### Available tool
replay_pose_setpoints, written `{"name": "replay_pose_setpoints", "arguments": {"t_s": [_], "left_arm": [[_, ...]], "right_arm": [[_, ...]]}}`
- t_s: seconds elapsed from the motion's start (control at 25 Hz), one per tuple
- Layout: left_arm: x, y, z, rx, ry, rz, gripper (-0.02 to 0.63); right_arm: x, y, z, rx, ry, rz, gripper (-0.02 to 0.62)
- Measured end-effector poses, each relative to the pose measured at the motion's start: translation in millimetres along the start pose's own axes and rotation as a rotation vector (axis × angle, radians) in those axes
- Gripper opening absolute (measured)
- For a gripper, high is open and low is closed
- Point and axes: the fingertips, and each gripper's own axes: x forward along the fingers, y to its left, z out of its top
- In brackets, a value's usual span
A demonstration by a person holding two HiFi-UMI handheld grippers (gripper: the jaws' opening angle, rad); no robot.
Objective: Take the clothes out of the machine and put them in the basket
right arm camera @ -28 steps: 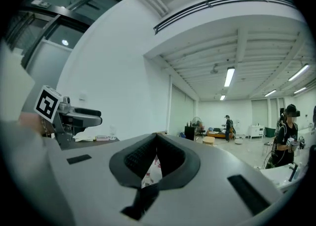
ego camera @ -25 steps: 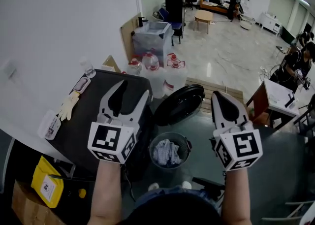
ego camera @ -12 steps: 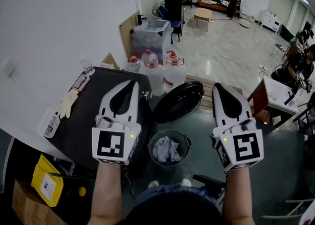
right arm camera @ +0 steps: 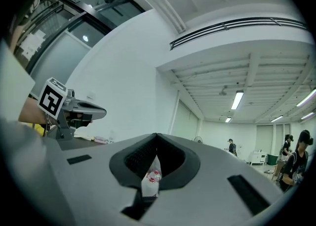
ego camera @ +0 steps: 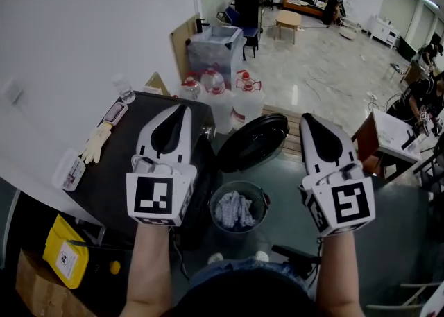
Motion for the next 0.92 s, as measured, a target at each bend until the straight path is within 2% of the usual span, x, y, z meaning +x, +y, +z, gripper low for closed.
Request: {"name": "replay_pose_setpoints", "arguments": {"t_s": [0.16,0.48,0.92], "left_arm": [[2,3,-5,0.044,0.032,0.003,0.003],[2,10,-6,-0.011,0.028,0.023,0.002],[-1,9,-5,0.002,0.047,0.007,0.003]], "right_arm": [[2,0,1,-0.018,0.009,0.000,0.003],[3,-2,1,-0.034,0.018,-0.010,0.002],[3,0,-2,-0.019,0.064,-0.046,0.002]]}}
